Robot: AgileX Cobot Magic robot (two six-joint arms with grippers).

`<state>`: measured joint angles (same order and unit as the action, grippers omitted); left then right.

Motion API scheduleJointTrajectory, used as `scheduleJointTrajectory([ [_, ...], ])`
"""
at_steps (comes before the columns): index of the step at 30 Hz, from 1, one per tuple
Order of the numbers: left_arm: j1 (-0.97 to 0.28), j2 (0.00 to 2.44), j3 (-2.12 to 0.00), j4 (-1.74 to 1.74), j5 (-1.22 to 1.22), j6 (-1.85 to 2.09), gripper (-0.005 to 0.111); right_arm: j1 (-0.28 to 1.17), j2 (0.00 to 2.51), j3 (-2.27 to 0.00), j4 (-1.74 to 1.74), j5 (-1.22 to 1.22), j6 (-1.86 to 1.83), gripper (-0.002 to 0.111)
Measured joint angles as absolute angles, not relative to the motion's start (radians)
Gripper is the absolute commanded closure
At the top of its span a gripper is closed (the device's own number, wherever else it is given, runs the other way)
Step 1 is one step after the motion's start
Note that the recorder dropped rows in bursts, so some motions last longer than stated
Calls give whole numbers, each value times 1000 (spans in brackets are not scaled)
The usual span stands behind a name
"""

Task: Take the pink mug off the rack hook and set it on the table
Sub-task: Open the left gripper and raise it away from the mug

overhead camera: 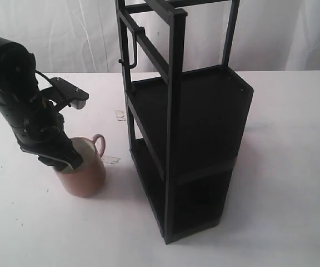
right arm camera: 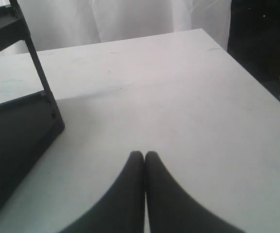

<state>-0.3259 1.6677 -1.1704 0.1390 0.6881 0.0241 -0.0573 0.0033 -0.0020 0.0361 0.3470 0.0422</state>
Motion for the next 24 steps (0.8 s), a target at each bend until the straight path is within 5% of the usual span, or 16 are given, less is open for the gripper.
scheduleJointTrajectory([
  [17, -326, 1535, -1352, 131, 876, 9, 54, -57, 3, -2, 36, 347, 42, 108],
  [21, -326, 1440, -1324, 131, 823, 0, 83, -57, 3, -2, 36, 347, 42, 108],
  [22, -326, 1419, -1312, 138, 798, -7, 107, -57, 3, -2, 36, 347, 42, 108],
  [24, -326, 1348, -1245, 210, 712, -57, 106, -57, 3, -2, 36, 347, 42, 108],
])
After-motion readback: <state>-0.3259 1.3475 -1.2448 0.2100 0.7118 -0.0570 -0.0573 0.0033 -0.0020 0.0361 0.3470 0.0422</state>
